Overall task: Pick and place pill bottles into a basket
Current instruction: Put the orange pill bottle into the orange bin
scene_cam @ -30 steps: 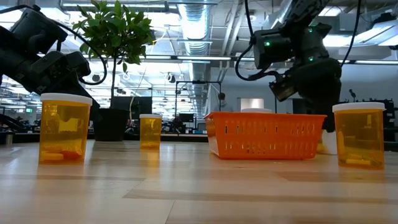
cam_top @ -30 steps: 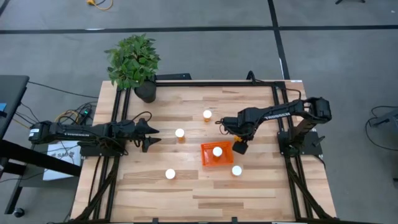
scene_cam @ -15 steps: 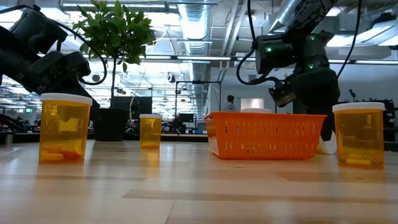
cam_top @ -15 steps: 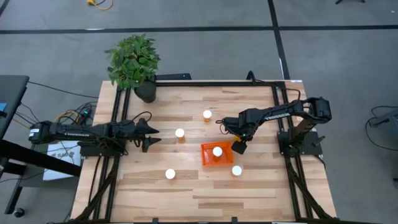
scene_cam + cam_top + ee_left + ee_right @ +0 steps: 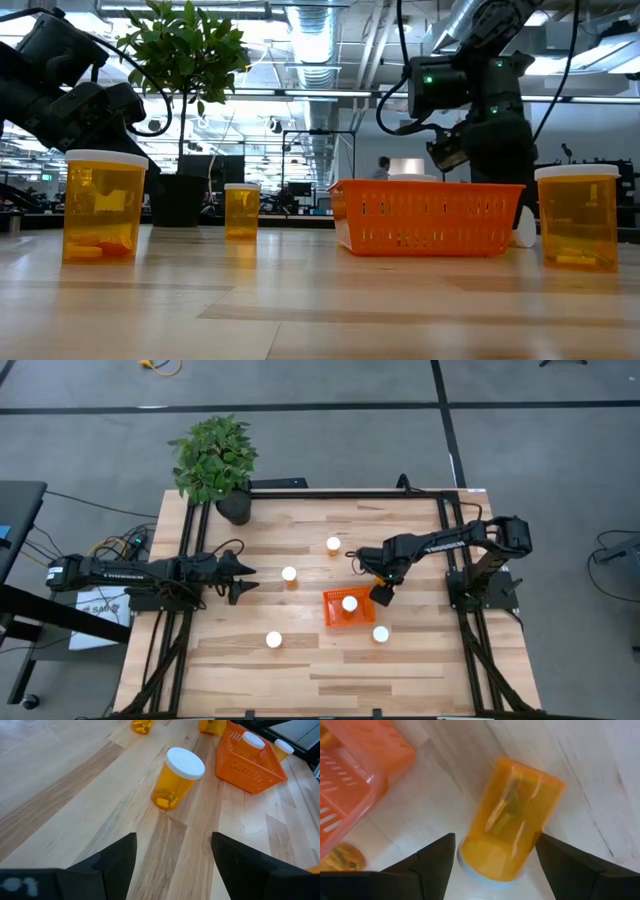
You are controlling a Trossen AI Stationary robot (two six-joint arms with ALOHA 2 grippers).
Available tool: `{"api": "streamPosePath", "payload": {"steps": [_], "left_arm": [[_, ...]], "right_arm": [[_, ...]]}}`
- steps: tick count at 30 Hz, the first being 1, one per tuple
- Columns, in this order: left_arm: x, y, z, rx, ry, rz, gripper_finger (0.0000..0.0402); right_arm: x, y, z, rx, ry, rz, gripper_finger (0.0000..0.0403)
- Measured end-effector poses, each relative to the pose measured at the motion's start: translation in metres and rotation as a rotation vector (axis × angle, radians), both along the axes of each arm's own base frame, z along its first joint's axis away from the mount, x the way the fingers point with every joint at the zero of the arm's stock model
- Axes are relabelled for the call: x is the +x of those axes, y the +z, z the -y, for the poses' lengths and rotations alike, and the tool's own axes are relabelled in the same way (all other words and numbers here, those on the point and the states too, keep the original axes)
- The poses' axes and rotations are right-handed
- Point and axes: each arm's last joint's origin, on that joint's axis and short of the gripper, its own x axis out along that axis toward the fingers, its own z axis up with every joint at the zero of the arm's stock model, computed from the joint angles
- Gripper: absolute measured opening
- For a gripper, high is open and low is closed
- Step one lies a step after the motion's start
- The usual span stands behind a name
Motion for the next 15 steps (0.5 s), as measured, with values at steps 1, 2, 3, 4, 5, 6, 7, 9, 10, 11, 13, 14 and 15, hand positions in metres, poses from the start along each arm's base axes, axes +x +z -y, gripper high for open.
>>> {"api": "streamPosePath", "payload": {"steps": [1, 2, 3, 4, 5, 6, 7, 9, 10, 11, 13, 14, 15], "left_arm": [[0.0, 0.0, 0.0, 0.0, 0.0, 0.0, 0.0245], [0.0, 0.0, 0.0, 0.0, 0.0, 0.0, 0.0245], [0.0, -0.0001, 0.0, 0.0, 0.0, 0.0, 0.0245], [0.0, 0.0, 0.0, 0.0, 0.0, 0.0, 0.0245], [0.0, 0.0, 0.0, 0.0, 0.0, 0.0, 0.0245], [0.0, -0.0001, 0.0, 0.0, 0.0, 0.0, 0.0245], [0.0, 0.0001, 0.0, 0.0, 0.0, 0.0, 0.0245], [0.0, 0.0, 0.0, 0.0, 0.0, 0.0, 0.0245], [0.0, -0.0001, 0.0, 0.0, 0.0, 0.0, 0.0245], [0.0, 0.0, 0.0, 0.0, 0.0, 0.0, 0.0245], [0.0, 0.0, 0.0, 0.0, 0.0, 0.0, 0.0245], [0.0, -0.0001, 0.0, 0.0, 0.0, 0.0, 0.0245], [0.0, -0.0001, 0.0, 0.0, 0.0, 0.0, 0.0245]], "right_arm": [[0.0, 0.0, 0.0, -0.001, 0.001, 0.0, 0.027], [0.0, 0.0, 0.0, -0.003, 0.001, 0.0, 0.027], [0.0, 0.0, 0.0, -0.003, 0.001, -0.001, 0.0269], [0.0, 0.0, 0.0, -0.003, 0.002, 0.0, 0.0267], [0.0, 0.0, 0.0, -0.003, 0.002, -0.001, 0.0265], [-0.0002, 0.0, -0.0001, -0.002, 0.002, -0.003, 0.0261], [-0.0005, 0.0, -0.0001, -0.002, 0.002, -0.006, 0.0256], [-0.001, 0.0, -0.0002, -0.001, 0.002, -0.01, 0.0243], [-0.0011, 0.0, -0.0002, -0.001, 0.002, -0.011, 0.0236], [-0.0011, 0.0, -0.0002, -0.001, 0.002, -0.012, 0.0229], [-0.0012, 0.0, -0.0002, -0.001, 0.002, -0.012, 0.0213], [-0.0012, 0.0, -0.0002, -0.001, 0.002, -0.012, 0.0205], [-0.0014, 0.0, -0.0003, 0.0, 0.002, -0.014, 0.0198]]}}
